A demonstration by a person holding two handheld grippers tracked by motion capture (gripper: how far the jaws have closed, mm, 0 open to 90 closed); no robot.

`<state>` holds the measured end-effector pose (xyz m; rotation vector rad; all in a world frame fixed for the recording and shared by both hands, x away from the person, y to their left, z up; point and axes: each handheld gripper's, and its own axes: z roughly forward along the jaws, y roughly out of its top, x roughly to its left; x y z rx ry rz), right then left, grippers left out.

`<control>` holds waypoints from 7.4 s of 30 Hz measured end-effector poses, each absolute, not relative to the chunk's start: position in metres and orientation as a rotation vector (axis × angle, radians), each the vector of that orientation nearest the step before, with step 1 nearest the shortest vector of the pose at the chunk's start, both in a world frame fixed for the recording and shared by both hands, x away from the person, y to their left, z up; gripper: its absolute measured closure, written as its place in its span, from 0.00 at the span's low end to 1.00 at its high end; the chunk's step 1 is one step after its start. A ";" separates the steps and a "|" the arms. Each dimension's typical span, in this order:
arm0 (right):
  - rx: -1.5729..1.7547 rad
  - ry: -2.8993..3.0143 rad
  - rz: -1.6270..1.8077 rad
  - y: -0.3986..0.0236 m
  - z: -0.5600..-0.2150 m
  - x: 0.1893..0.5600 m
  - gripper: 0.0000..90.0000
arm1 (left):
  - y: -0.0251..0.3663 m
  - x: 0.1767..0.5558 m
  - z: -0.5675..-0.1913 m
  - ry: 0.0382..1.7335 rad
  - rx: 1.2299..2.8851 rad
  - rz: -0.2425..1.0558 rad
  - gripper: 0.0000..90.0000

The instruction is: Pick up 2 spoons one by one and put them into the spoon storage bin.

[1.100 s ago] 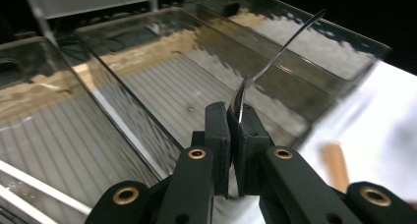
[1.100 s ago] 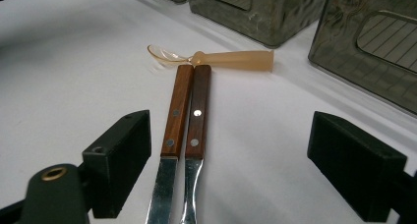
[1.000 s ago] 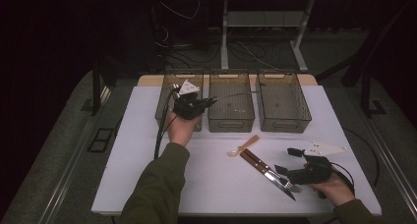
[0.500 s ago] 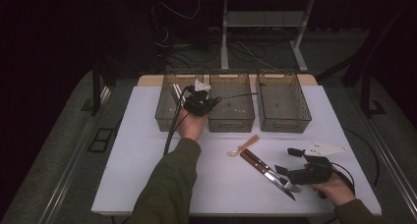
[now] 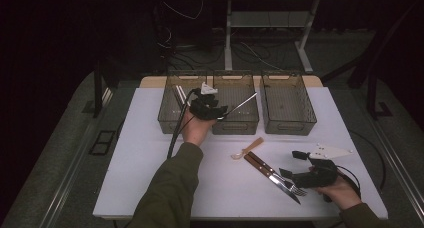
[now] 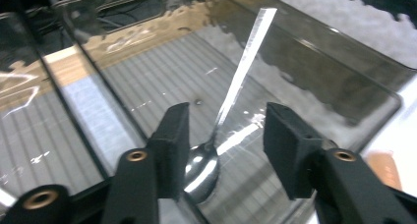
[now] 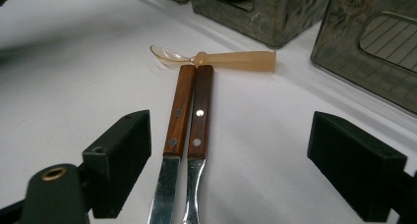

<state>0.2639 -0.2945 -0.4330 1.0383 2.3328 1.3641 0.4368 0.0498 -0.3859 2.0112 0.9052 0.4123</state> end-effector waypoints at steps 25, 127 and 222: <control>1.045 2.331 1.356 -0.295 -0.434 0.264 0.18 | 0.054 0.368 -0.391 0.680 2.072 0.228 0.34; 1.027 2.344 1.351 -0.294 -0.434 0.263 0.18 | -0.008 0.372 -0.447 0.477 2.288 0.113 0.83; 1.039 2.319 1.390 -0.295 -0.431 0.262 0.18 | 0.020 0.467 -0.341 0.636 2.256 0.223 0.93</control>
